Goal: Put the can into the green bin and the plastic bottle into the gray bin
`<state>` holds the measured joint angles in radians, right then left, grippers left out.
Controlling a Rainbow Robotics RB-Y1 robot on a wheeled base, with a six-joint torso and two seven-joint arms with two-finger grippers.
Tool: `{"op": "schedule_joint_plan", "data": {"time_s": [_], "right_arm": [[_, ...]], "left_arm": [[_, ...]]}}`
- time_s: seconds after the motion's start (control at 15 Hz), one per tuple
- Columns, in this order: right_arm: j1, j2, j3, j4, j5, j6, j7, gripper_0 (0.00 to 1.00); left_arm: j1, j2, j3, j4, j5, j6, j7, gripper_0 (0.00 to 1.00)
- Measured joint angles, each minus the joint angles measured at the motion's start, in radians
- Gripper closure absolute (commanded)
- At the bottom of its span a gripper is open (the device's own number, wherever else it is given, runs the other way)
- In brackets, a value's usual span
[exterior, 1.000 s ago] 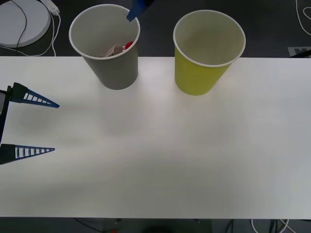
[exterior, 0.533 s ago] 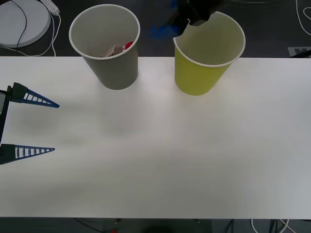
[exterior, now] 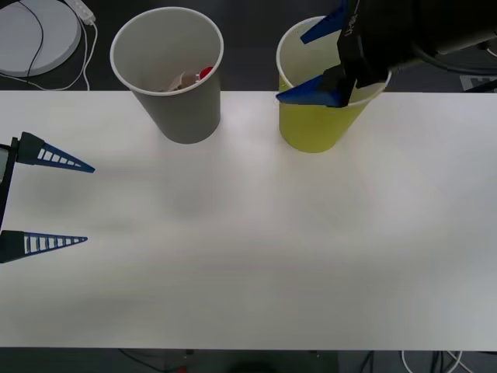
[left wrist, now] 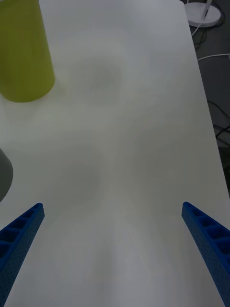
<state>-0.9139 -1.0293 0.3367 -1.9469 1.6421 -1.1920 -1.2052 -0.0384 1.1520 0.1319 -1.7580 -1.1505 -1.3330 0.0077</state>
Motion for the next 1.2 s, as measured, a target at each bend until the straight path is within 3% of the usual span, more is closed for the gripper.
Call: {"op": "schedule_joint_plan", "data": {"time_s": [0.67, 1.2], "right_arm": [[0.499, -0.032, -0.355, -0.225, -0.102, 0.000, 0.133, 0.00], [0.835, -0.056, -0.550, -0.216, -0.311, 0.000, 0.507, 0.00]], "left_arm": [[0.000, 0.000, 0.000, 0.000, 0.000, 0.000, 0.000, 0.00], [0.000, 0.000, 0.000, 0.000, 0.000, 0.000, 0.000, 0.00]]}}
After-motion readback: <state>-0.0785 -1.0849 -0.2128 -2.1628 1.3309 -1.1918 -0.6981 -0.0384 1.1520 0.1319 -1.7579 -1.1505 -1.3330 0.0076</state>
